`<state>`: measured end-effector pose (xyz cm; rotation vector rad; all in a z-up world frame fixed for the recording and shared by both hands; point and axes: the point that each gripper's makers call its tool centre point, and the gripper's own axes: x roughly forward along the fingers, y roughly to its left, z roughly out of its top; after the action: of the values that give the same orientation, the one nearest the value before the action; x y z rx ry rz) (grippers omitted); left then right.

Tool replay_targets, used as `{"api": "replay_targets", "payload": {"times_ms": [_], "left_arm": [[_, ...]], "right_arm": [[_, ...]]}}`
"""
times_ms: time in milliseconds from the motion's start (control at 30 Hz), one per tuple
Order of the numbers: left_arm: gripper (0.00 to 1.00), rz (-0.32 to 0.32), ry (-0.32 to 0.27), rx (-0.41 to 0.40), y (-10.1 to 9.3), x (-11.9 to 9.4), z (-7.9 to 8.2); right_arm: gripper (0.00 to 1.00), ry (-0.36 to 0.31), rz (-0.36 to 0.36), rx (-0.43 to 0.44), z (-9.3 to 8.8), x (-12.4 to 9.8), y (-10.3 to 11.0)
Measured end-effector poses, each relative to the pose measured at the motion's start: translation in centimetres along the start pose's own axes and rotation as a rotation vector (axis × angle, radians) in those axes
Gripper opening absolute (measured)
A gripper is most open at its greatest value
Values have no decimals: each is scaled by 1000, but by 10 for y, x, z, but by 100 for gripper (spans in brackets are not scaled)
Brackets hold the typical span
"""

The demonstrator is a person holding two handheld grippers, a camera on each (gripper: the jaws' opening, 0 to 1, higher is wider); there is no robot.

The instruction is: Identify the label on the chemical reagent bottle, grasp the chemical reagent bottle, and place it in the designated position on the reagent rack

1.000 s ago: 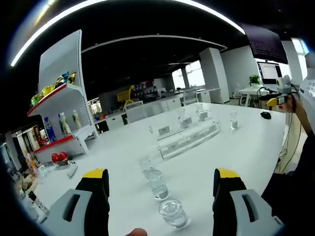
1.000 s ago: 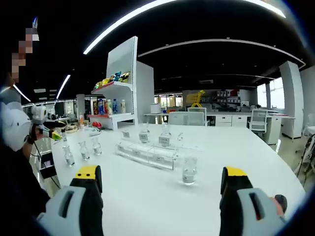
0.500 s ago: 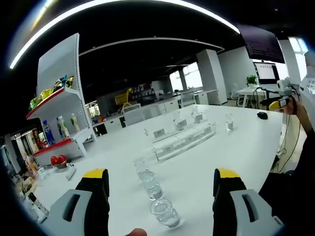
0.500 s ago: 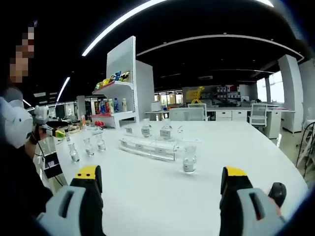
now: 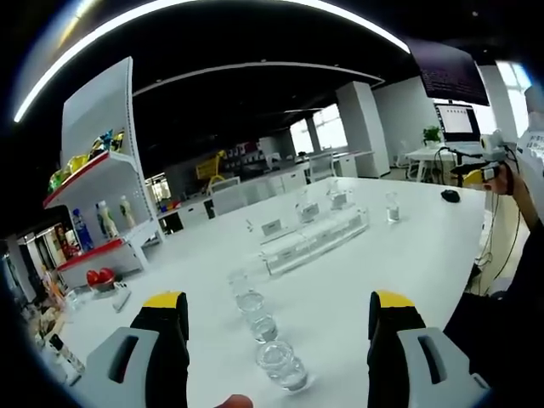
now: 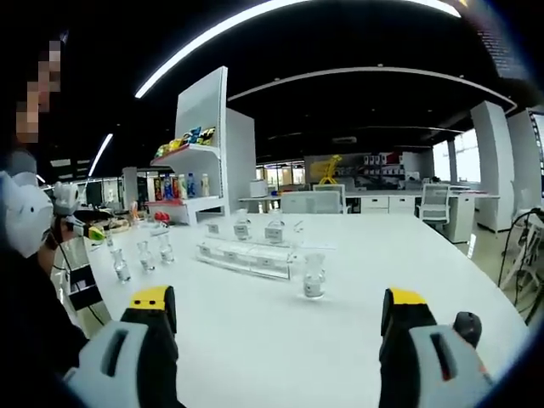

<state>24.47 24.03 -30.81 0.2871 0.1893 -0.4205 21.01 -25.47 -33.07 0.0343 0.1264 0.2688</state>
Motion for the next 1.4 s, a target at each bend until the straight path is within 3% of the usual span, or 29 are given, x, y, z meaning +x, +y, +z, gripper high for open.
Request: {"api": "replay_targets", "payload": {"times_ms": [167, 467, 767, 1133, 1400], "left_arm": [[88, -11, -12, 1, 0, 3, 4], [89, -44, 10, 19, -3, 24, -2], [89, -70, -2, 17, -7, 34, 5], [89, -49, -14, 4, 0, 33, 4], [89, -36, -9, 7, 2, 30, 2]], "right_arm": [[97, 13, 17, -7, -3, 9, 5], [97, 52, 21, 3, -23, 23, 1], [97, 98, 13, 5, -40, 44, -5], [97, 104, 7, -56, -37, 66, -7], [97, 87, 10, -48, -35, 77, -11]]}}
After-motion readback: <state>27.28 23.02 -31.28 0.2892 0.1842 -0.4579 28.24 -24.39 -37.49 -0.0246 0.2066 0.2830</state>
